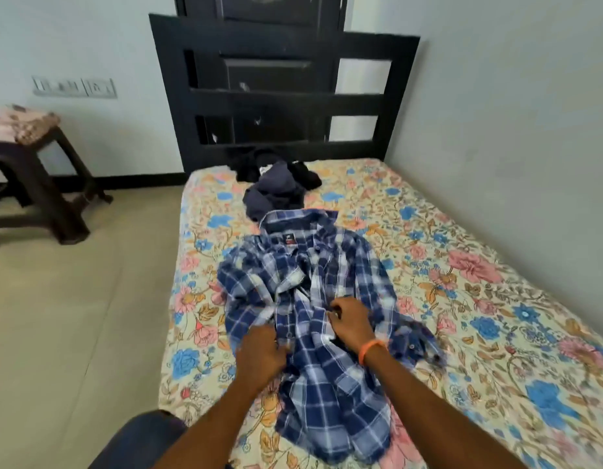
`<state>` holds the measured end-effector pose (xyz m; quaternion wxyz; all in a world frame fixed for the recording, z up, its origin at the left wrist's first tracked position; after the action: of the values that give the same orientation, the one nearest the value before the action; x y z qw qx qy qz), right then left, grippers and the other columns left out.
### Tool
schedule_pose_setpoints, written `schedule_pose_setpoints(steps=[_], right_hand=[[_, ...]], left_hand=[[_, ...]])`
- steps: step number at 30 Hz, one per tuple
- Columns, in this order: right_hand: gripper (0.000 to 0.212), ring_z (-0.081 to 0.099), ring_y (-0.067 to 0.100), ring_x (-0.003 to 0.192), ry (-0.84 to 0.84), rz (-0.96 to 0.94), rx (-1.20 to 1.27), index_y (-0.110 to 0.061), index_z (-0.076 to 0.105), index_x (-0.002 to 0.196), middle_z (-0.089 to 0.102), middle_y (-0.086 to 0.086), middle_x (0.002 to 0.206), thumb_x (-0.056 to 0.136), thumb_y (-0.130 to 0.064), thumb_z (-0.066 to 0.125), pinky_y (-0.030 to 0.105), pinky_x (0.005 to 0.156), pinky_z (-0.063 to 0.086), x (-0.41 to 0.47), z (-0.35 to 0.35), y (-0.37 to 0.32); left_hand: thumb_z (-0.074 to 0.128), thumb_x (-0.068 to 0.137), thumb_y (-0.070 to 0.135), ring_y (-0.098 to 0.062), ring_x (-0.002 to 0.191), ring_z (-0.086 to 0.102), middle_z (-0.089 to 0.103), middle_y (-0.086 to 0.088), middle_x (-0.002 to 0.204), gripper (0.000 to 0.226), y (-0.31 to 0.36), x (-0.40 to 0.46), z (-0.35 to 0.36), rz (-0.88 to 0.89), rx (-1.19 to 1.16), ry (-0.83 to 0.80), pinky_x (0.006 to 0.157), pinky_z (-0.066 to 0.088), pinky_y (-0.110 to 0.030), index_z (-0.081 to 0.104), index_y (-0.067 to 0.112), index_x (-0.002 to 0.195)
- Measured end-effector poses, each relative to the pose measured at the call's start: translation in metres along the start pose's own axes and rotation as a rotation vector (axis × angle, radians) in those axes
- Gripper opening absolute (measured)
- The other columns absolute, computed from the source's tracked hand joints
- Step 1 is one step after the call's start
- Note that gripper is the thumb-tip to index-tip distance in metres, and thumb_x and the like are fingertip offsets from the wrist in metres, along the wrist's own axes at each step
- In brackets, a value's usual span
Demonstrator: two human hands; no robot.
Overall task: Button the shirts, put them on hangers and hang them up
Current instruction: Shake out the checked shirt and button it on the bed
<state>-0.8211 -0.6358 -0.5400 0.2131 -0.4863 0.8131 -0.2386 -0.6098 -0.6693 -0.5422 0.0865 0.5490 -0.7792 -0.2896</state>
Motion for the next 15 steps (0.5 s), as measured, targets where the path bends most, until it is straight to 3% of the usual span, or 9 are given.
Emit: schedule_pose_setpoints(steps=[3,5,7,9,12,15], right_hand=[[0.020,0.055,0.017,0.079,0.267,-0.018,0.068,-0.017,0.067,0.087,0.060,0.001,0.087,0.088,-0.037,0.070,0.031,0.076,0.046,-0.033,-0.014,0.005],[0.029,0.056,0.013,0.078,0.321,-0.014,0.029,-0.023,0.064,0.088,0.059,-0.006,0.086,0.082,-0.050,0.073,0.030,0.072,0.049,-0.047,-0.021,-0.001],[0.034,0.057,0.011,0.070,0.256,0.045,0.069,-0.022,0.060,0.084,0.059,-0.008,0.077,0.081,-0.054,0.072,0.033,0.066,0.051,-0.056,-0.018,-0.005],[0.040,0.052,0.014,0.059,0.149,0.125,0.186,-0.018,0.053,0.072,0.054,-0.005,0.064,0.081,-0.050,0.074,0.035,0.062,0.048,-0.054,-0.008,-0.004],[0.047,0.042,0.021,0.060,0.027,0.225,0.413,-0.017,0.038,0.061,0.039,0.005,0.059,0.080,-0.026,0.080,0.039,0.061,0.045,-0.049,0.001,-0.007],[0.037,0.050,0.024,0.064,-0.027,0.300,0.648,-0.012,0.045,0.062,0.047,0.011,0.068,0.080,-0.008,0.077,0.036,0.061,0.053,-0.048,0.001,-0.015]], left_hand=[[0.060,0.087,0.040,-0.021,0.080,0.054,0.052,-0.003,0.087,0.024,-0.005,-0.012,0.014,0.008,-0.003,0.128,0.066,0.044,-0.033,0.051,0.019,0.082],[0.062,0.089,0.034,-0.019,0.072,0.052,0.051,-0.004,0.085,0.024,-0.004,-0.013,0.013,-0.025,-0.089,0.141,0.060,0.039,-0.030,0.049,0.019,0.076],[0.063,0.092,0.022,-0.015,0.058,0.049,0.054,-0.005,0.070,0.031,-0.008,-0.012,0.011,-0.058,-0.235,0.186,0.054,0.039,-0.029,0.049,0.017,0.065],[0.063,0.094,0.021,-0.014,0.053,0.049,0.055,-0.004,0.062,0.033,-0.006,-0.013,0.006,-0.063,-0.358,0.219,0.053,0.041,-0.030,0.053,0.013,0.064],[0.057,0.098,0.027,-0.015,0.059,0.052,0.059,-0.004,0.071,0.024,0.004,-0.015,-0.004,-0.032,-0.538,0.212,0.053,0.041,-0.026,0.055,0.014,0.077],[0.052,0.100,0.035,-0.035,0.074,0.063,0.067,-0.016,0.086,0.021,0.000,-0.015,-0.006,-0.096,-0.885,0.137,0.071,0.055,-0.046,0.058,0.015,0.093]])
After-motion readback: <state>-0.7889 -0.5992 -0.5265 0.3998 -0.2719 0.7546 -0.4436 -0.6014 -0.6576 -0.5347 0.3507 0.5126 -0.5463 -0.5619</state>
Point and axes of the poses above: each hand's wrist, its own x-axis towards the middle knuckle, its own z-axis out of the palm, y = z × x, the point moved 7 cm from there along x, towards the middle knuckle
